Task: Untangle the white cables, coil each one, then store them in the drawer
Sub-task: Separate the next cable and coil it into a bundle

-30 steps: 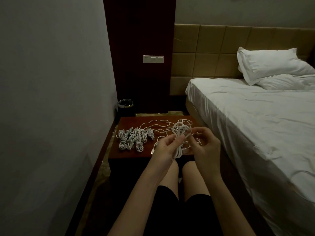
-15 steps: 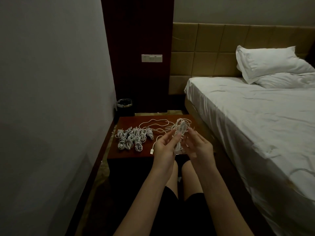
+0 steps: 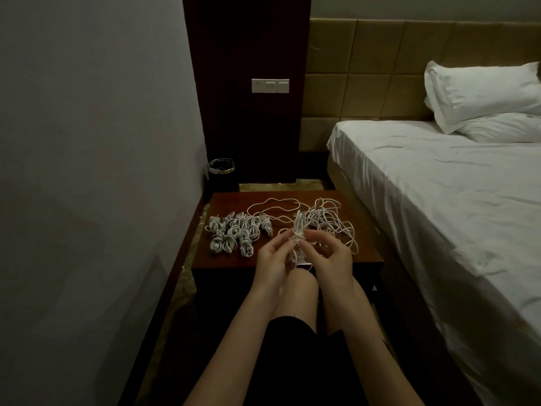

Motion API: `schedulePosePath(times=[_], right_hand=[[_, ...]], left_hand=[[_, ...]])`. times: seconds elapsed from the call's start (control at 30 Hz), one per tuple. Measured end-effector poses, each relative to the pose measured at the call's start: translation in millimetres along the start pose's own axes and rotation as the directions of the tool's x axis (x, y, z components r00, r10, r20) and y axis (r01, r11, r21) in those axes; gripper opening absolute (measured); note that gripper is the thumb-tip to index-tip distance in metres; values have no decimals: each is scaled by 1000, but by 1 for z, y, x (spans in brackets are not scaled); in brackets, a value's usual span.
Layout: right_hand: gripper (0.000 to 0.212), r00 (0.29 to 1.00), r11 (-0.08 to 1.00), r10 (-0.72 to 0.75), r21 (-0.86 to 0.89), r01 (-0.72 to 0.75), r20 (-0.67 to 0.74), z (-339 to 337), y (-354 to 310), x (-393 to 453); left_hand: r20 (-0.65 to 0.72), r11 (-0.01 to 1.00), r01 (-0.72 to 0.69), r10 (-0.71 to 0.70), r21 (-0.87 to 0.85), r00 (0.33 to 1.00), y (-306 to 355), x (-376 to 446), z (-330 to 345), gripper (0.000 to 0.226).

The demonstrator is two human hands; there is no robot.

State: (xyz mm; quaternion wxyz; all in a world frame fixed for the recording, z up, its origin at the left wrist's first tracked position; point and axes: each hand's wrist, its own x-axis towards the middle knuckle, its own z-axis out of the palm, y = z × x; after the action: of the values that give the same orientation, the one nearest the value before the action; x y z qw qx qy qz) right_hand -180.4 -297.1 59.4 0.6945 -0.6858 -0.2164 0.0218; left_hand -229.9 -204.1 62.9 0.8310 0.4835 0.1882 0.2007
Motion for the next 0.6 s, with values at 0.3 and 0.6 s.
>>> schedulePosePath(times=[0.3,0.6], right_hand=[[16,991,989,99,-121,-89,87,39,39,30],[26,935,934,315,-228,-275,163,96,108,104]], left_hand=[[-94,942,-21,55,335,994,0,38,-46,16],[-259,817,132,22,561,966,-11,130,-92,25]])
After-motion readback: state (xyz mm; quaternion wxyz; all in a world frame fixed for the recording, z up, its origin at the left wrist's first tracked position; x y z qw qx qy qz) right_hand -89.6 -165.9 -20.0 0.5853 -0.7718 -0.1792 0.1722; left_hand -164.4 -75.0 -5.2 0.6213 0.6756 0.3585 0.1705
